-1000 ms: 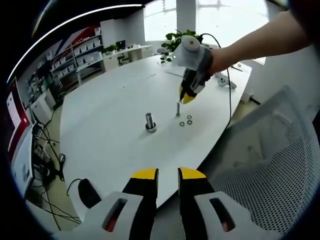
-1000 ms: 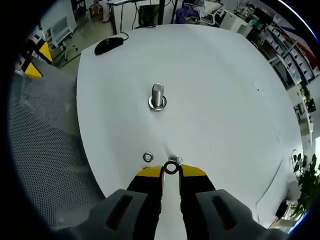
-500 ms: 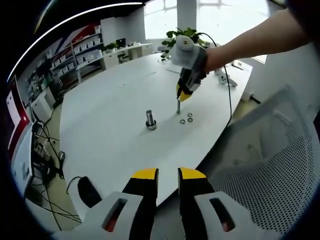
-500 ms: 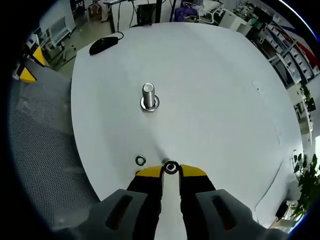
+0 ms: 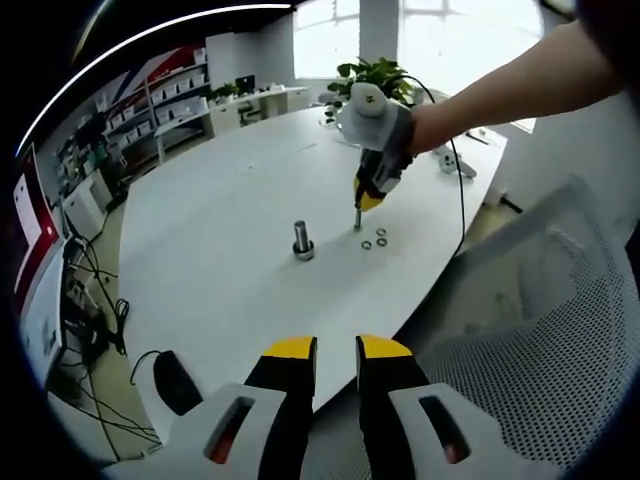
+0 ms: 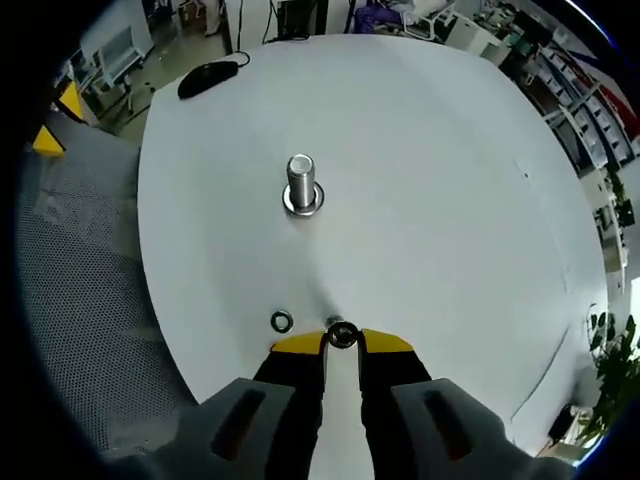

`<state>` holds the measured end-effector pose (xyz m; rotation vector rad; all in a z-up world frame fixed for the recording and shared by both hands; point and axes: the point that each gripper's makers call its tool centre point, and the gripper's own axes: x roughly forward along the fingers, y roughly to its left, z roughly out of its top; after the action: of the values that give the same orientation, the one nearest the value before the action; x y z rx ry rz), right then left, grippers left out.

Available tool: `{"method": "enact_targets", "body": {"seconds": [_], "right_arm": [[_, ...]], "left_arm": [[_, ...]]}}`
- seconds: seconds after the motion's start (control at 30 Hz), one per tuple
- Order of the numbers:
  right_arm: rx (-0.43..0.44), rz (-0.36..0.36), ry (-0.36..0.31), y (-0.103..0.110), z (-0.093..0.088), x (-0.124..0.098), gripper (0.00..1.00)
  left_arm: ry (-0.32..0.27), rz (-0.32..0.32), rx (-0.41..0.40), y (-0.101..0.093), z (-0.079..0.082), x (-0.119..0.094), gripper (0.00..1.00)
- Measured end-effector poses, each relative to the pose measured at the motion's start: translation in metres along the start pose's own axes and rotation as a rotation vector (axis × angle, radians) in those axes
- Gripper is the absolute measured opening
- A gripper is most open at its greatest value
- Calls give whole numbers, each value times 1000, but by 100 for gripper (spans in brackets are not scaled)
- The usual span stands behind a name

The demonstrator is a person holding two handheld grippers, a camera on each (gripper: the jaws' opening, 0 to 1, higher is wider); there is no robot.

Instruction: Place the washer onto the threaded stud by aligning its center hole with the stud, sliding it down to the base, and recovering from edge contact or off-axis alignment until the washer reaches the visible bottom stop.

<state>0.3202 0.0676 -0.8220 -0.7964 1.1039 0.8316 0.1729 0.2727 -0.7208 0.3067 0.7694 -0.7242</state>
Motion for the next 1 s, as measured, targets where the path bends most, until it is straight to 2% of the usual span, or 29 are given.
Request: {"method": "enact_targets", "body": {"seconds": [0.33,0.7,1.0], "right_arm": [[3,17,32,-5,-5,16,14],[-4,39,89,1,-10,40,15],[16,45,95,4,-6,44,16]], "left_arm": [[2,-3,-7,0,0,0,13],[4,6,-19,3,-2,0,13],[-8,14,-30,6,1,-1,13]]}}
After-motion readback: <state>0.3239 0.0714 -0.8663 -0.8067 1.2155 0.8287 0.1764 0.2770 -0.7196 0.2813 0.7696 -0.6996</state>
